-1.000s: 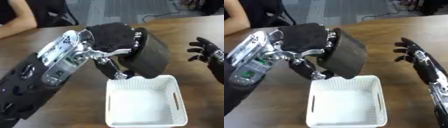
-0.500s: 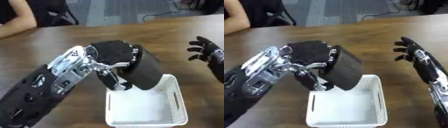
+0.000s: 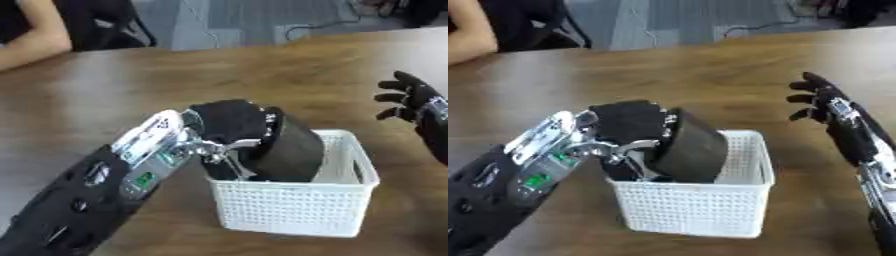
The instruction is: Pick up objects on the table and place them in the box.
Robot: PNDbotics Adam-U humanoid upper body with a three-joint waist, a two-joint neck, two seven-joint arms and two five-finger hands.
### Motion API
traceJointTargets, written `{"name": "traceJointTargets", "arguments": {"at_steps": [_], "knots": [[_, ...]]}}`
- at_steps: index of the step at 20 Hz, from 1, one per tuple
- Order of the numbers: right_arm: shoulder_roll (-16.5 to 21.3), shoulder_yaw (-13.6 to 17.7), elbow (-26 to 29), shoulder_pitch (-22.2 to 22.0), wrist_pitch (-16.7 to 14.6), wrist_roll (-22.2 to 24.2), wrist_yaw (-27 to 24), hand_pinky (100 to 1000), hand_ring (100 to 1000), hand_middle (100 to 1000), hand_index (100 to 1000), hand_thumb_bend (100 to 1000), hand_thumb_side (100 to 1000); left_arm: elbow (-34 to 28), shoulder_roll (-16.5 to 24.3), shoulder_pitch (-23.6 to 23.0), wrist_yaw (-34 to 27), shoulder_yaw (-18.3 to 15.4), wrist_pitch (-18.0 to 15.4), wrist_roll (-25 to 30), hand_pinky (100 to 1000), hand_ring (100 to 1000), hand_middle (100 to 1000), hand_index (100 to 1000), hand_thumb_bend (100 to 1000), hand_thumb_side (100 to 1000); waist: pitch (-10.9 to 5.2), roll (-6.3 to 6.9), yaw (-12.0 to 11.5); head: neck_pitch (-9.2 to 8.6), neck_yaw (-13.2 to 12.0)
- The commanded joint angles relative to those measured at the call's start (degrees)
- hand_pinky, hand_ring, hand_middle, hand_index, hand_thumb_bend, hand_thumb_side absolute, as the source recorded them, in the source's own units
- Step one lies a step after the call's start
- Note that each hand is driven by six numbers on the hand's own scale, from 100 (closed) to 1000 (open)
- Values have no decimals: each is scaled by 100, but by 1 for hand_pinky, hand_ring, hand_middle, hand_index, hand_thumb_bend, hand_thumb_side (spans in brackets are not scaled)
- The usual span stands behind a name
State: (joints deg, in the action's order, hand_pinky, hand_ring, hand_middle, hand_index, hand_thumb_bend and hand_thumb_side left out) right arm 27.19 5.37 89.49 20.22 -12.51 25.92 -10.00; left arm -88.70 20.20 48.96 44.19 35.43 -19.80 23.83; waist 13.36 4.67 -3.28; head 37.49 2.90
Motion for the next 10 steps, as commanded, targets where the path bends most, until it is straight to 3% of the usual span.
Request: {"name": "traceJointTargets", "arguments": {"at_steps": [1,10], "knots": [[64,14,91,70,-12,8,13,656,826,862,1000,100,1000,-86,15,114,12,-71,-14,-59,100,100,100,188,100,246,-103,-37,-5,-39,-45],[61,25,88,48,-2,-2,17,656,826,862,1000,100,1000,-911,217,428,-314,-178,135,82,100,100,100,193,100,253,-132,-26,-40,-35,-16]]}}
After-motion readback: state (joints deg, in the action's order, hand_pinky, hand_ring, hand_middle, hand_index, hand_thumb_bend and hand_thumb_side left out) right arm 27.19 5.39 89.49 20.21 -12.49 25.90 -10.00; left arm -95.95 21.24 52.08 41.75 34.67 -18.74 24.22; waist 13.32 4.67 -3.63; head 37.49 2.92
